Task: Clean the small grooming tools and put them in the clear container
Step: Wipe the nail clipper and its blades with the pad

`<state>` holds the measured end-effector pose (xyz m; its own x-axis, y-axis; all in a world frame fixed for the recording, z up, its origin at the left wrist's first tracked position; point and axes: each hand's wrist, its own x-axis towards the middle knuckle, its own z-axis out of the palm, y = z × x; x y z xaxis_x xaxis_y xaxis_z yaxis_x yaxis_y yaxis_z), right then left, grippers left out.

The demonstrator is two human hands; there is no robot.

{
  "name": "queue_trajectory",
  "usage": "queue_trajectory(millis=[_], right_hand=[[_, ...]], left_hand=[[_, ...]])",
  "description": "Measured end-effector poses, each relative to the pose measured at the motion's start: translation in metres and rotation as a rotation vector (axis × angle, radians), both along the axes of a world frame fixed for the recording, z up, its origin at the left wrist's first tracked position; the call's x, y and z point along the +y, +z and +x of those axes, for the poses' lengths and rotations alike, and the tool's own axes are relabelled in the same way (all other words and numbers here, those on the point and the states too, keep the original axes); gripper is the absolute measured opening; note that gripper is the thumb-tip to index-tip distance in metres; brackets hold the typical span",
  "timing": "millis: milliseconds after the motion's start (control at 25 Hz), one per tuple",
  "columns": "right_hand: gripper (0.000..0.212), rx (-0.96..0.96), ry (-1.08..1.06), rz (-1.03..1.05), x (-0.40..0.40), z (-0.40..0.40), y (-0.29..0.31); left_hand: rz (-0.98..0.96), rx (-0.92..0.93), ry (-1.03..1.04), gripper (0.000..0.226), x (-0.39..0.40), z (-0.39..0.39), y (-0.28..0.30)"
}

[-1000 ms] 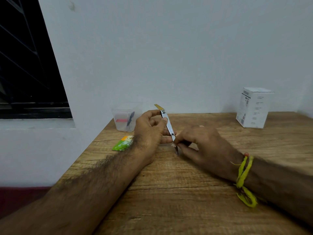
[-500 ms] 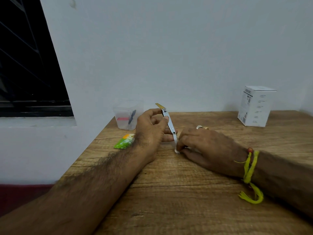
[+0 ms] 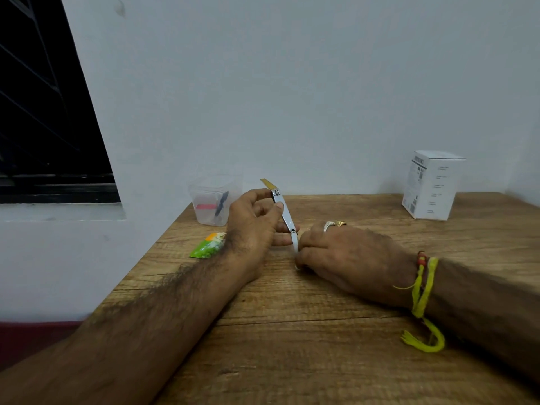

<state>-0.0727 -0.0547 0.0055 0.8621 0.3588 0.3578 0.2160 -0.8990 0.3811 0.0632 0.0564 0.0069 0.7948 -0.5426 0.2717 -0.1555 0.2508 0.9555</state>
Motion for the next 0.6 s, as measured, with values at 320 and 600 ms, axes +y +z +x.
queue_trajectory(millis=[320, 600], right_hand=[[0.014, -0.016, -0.045, 0.005, 0.001, 0.005, -0.001], [0.016, -0.177, -0.093, 0.117, 0.008, 0.014, -0.007]], left_hand=[[-0.002, 0.004, 0.000, 0.024, 0.000, -0.003, 0.002], [-0.013, 0.006, -0.006, 0.025, 0.002, -0.004, 0.002]])
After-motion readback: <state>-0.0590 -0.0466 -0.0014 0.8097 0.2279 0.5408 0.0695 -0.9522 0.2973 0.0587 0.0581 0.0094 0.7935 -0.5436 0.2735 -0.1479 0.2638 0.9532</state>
